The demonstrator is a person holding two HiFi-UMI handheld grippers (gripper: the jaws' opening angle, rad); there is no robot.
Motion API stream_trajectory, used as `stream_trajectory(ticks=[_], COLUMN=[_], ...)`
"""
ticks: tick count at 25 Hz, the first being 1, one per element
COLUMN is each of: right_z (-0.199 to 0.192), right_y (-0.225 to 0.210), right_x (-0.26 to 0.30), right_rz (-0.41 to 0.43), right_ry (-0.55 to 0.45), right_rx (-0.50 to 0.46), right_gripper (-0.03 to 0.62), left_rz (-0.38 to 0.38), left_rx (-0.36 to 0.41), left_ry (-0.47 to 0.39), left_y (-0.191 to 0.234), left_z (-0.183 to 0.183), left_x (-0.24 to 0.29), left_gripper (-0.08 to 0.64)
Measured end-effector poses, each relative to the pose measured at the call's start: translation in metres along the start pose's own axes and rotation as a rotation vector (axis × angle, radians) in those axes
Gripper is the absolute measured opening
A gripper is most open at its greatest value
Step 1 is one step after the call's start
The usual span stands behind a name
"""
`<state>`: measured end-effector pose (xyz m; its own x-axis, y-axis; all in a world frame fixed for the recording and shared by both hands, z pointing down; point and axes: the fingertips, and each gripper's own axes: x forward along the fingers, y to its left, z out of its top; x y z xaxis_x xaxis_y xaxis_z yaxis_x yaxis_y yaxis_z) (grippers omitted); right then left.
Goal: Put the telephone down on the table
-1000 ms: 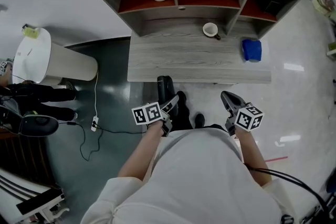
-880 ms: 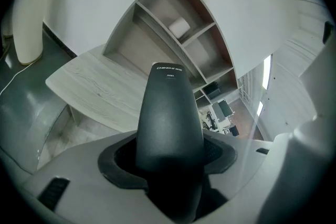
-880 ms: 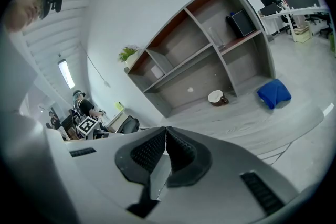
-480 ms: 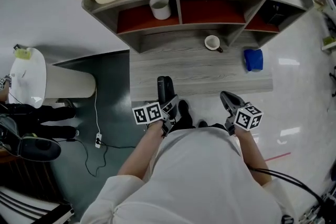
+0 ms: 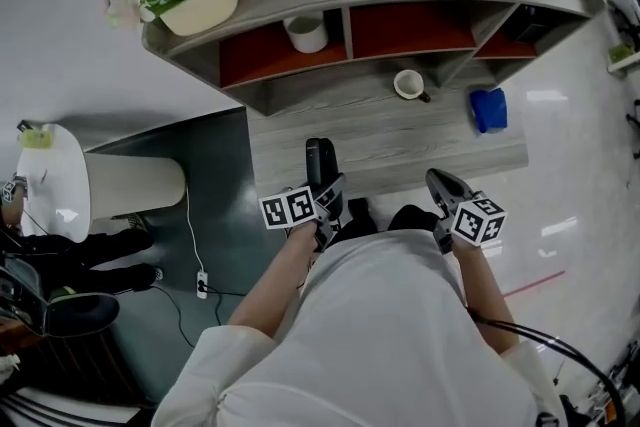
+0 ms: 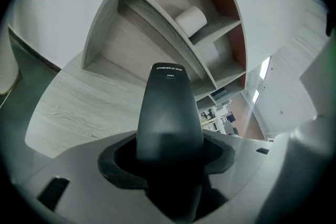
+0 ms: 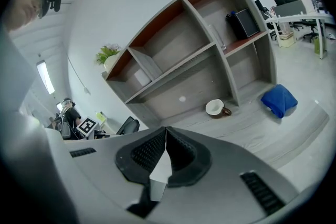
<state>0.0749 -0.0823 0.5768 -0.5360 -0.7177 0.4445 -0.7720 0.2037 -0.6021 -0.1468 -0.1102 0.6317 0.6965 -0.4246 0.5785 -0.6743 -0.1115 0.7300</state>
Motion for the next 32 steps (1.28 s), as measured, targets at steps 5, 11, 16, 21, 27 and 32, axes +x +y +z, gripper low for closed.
stream_trajectory(ticks=[5, 11, 16, 21, 27, 32], right_z=[0.001, 0.008, 0.021, 0.023, 0.017, 0.010], right_y=[-0.008, -0.030, -0.052, -0.073, -0.098, -0.116], right_x=[0.006, -0.003, -0.014, -0.030, -0.032, -0.028], right_rz=[-0.018, -0.029, -0.041, -0.073, -0.083, -0.089], right_ry=[0.013, 0.041, 0.057, 0.081, 0.107, 0.136], right_rx=[0.011, 0.006, 0.000, 0.010, 0.019, 0.040], right_gripper=[0.017, 0.017, 0.017, 0.017, 0.017, 0.017], left_rz=[0.003, 0.055, 0.113, 0.165, 0.225, 0.277], left_rx=[0.008, 0.000, -0.018, -0.003, 0.035, 0.064], left_ry=[0.015, 0.021, 0.033, 0.064, 0.103, 0.150], left_y=[0.001, 0.005, 0.016, 0.025, 0.037, 0.040], left_z=[0.012, 0.011, 0.008, 0.005, 0.013, 0.010], left_x=[0.019, 0.054, 0.093, 0.133, 0.180, 0.222], left_gripper=[0.285, 0.285, 0.285, 0.285, 0.285, 0.285])
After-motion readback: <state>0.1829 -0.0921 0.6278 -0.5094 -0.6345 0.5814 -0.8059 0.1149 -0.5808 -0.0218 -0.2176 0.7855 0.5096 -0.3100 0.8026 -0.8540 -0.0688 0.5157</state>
